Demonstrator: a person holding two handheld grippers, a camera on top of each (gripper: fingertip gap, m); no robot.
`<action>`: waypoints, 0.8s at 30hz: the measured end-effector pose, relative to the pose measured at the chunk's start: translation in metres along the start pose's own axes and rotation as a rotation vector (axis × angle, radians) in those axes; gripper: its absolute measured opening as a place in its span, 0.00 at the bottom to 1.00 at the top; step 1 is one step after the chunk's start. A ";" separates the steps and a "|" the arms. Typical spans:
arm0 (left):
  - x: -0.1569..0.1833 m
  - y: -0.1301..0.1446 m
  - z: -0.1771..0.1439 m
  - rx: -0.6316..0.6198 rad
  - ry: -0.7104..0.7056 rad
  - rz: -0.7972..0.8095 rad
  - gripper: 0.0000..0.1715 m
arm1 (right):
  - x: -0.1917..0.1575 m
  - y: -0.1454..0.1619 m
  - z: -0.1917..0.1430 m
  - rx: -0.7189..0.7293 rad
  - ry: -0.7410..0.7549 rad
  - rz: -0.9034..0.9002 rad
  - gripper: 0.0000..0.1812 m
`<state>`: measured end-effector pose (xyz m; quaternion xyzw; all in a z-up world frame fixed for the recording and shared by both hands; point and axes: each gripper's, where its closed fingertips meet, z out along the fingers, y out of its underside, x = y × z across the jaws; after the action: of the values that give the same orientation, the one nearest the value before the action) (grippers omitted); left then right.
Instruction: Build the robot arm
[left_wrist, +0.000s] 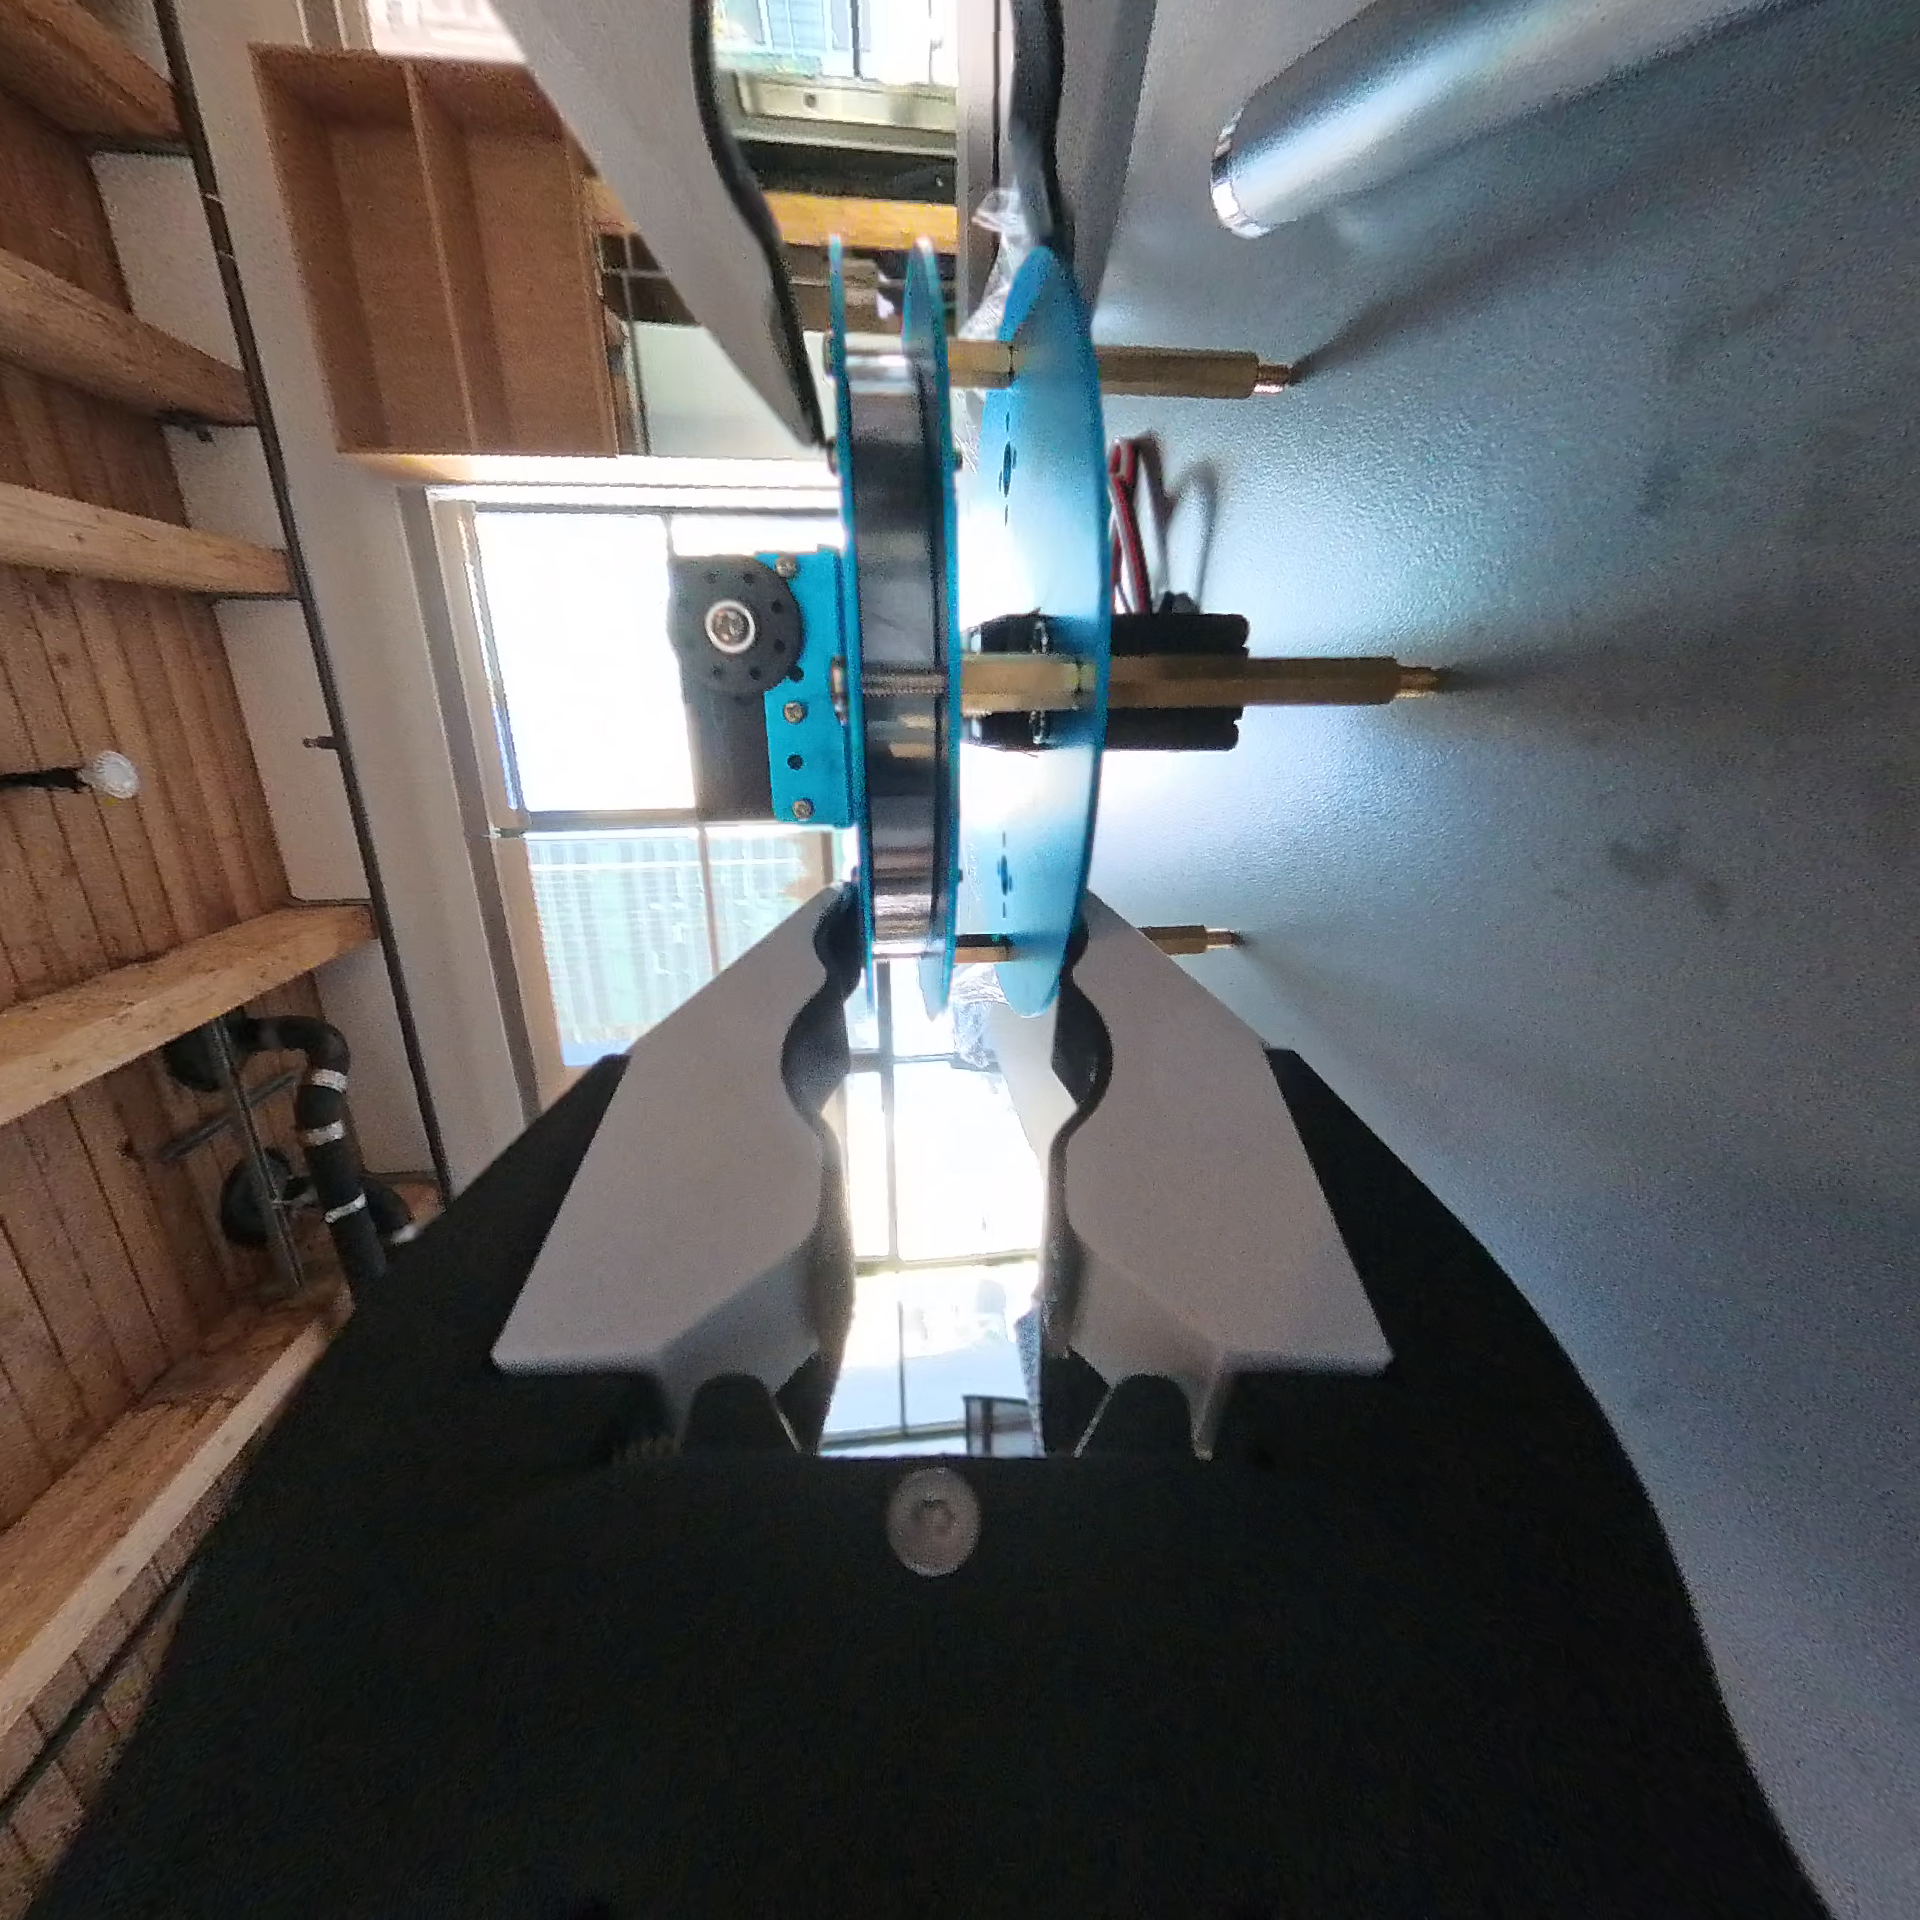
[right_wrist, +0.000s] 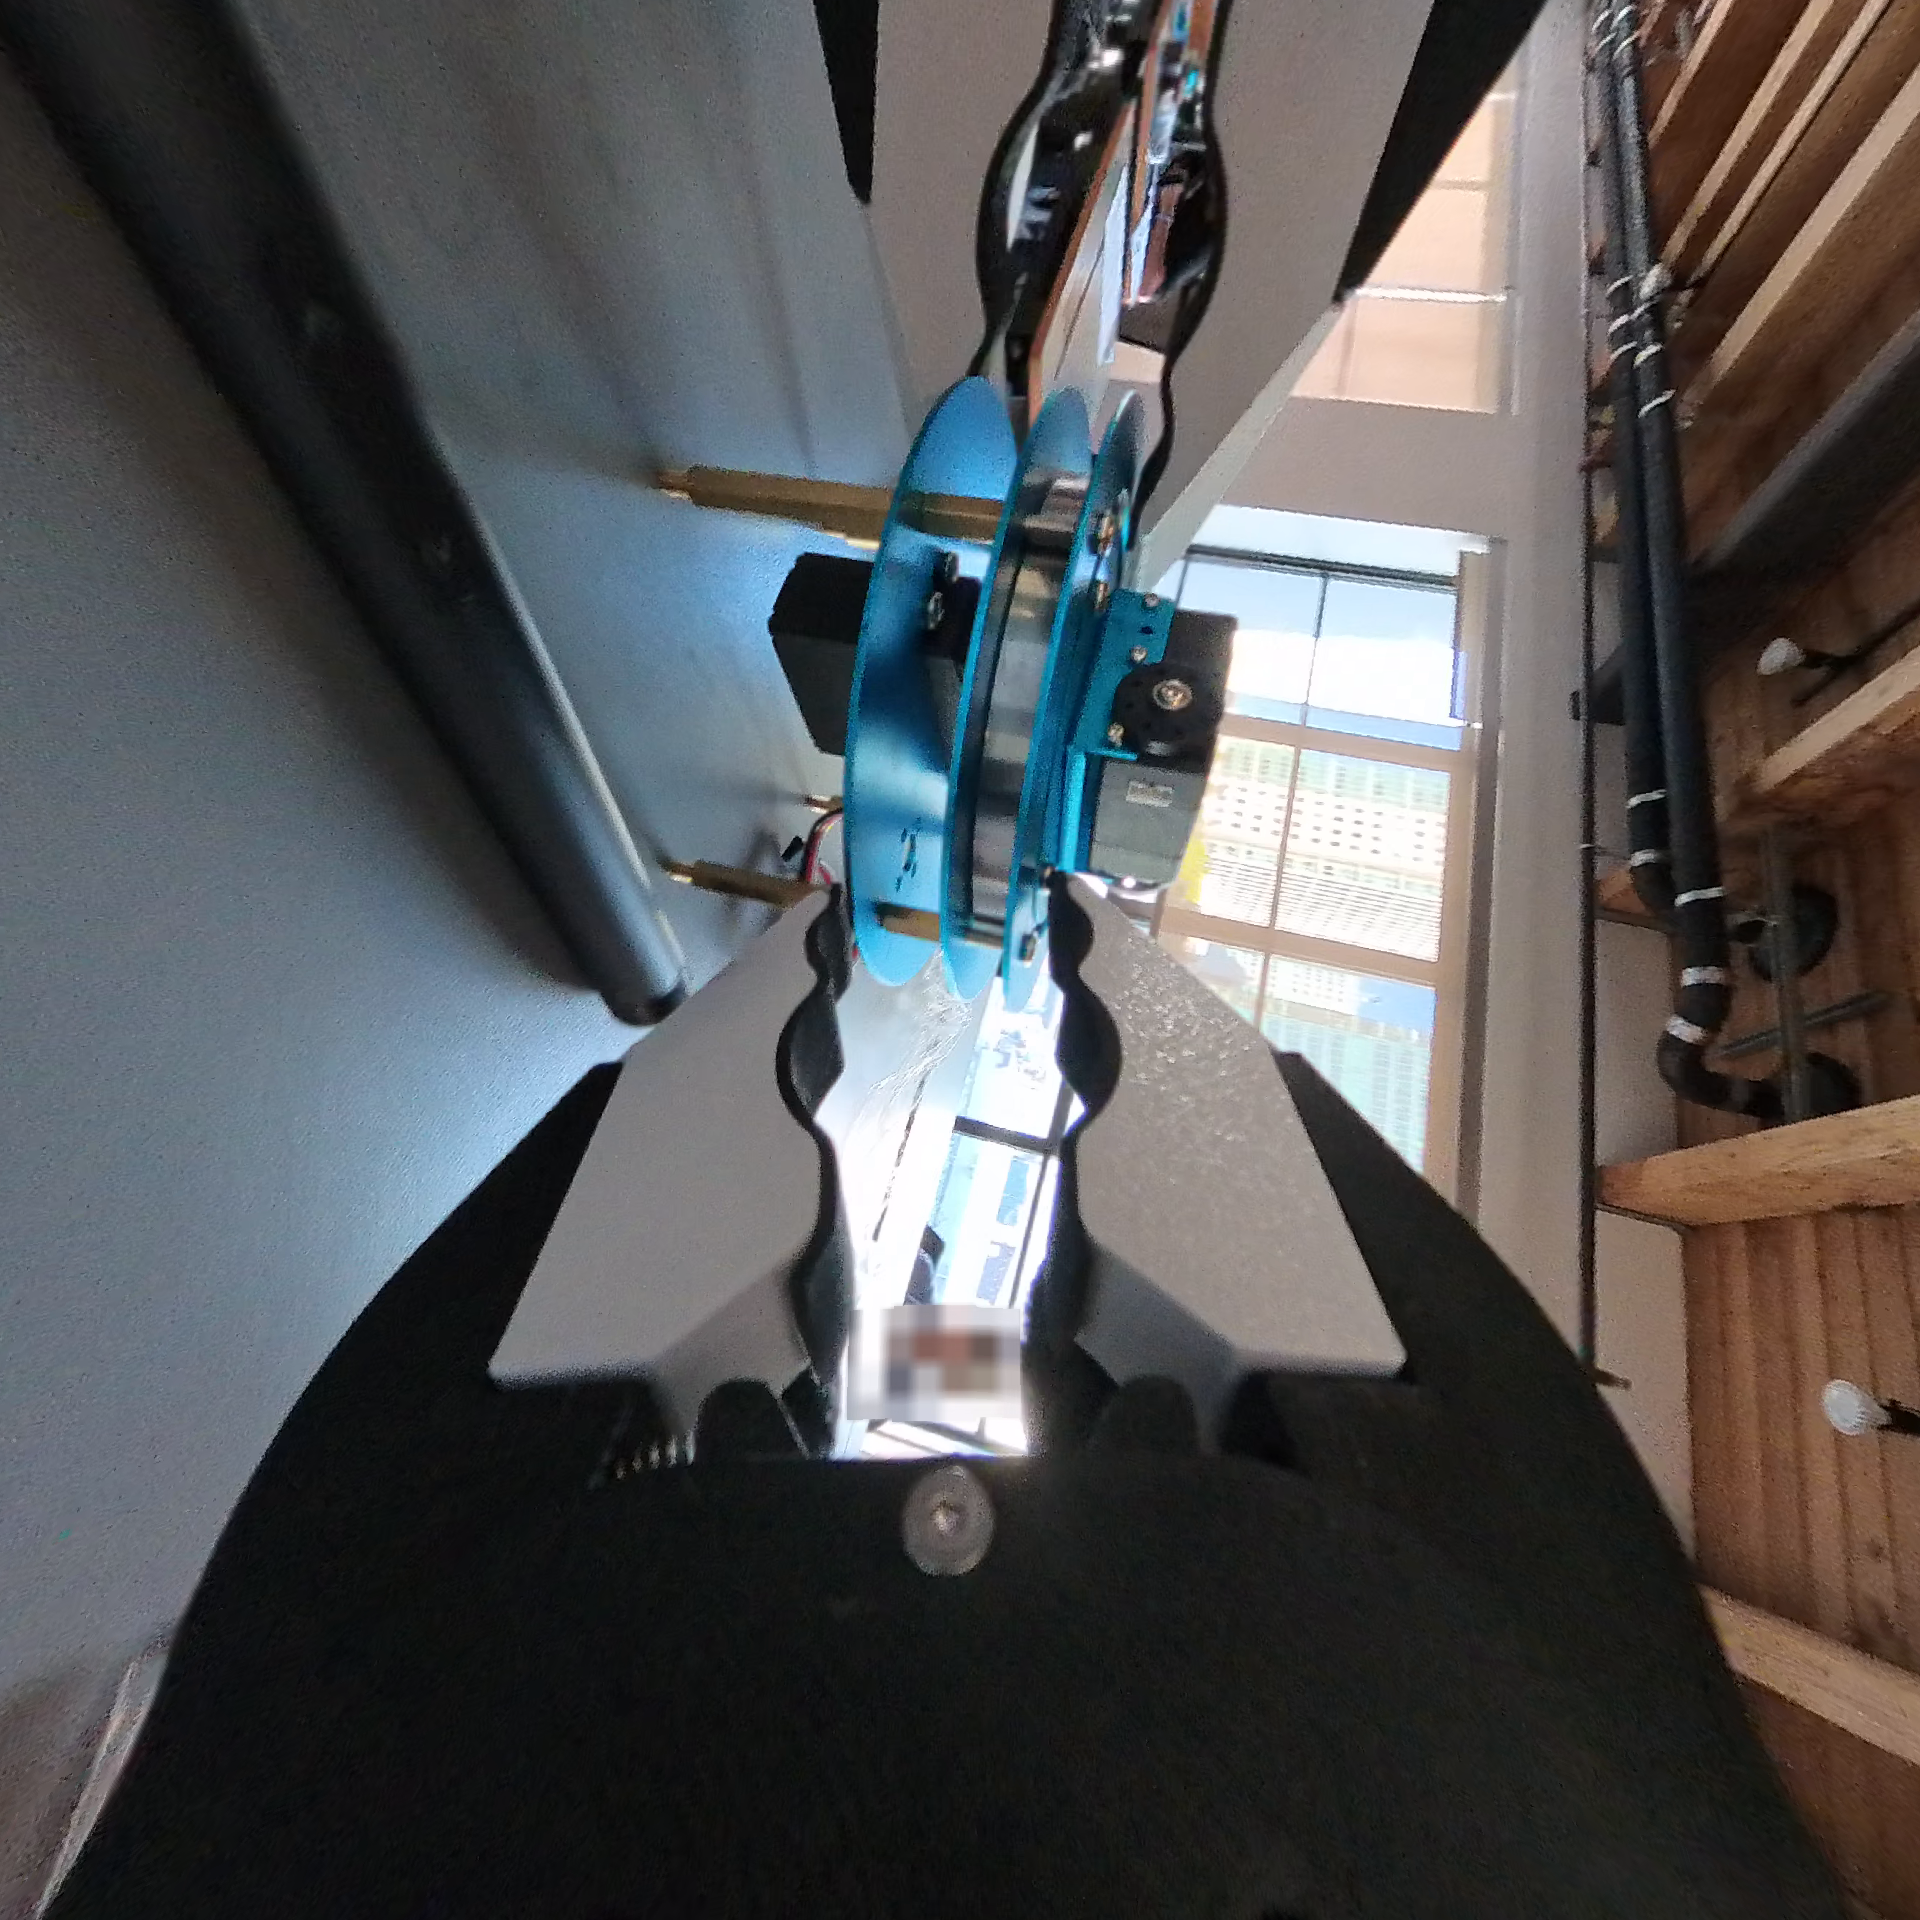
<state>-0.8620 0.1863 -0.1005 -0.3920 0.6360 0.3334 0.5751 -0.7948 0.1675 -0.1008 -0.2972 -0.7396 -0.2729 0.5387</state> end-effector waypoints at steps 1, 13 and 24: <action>0.000 0.000 -0.001 -0.007 0.018 -0.022 0.20 | -0.002 0.001 -0.004 0.001 -0.017 0.002 0.19; -0.033 -0.003 -0.058 0.122 0.404 -0.848 0.33 | 0.016 0.002 -0.045 0.100 -0.204 0.823 0.10; -0.045 -0.017 -0.004 0.454 0.953 -0.821 0.32 | 0.027 -0.005 -0.017 0.023 -0.291 1.461 0.13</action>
<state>-0.8476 0.1805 -0.0553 -0.5758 0.6741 -0.2642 0.3798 -0.7938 0.1556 -0.0704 -0.7406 -0.4204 0.2048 0.4825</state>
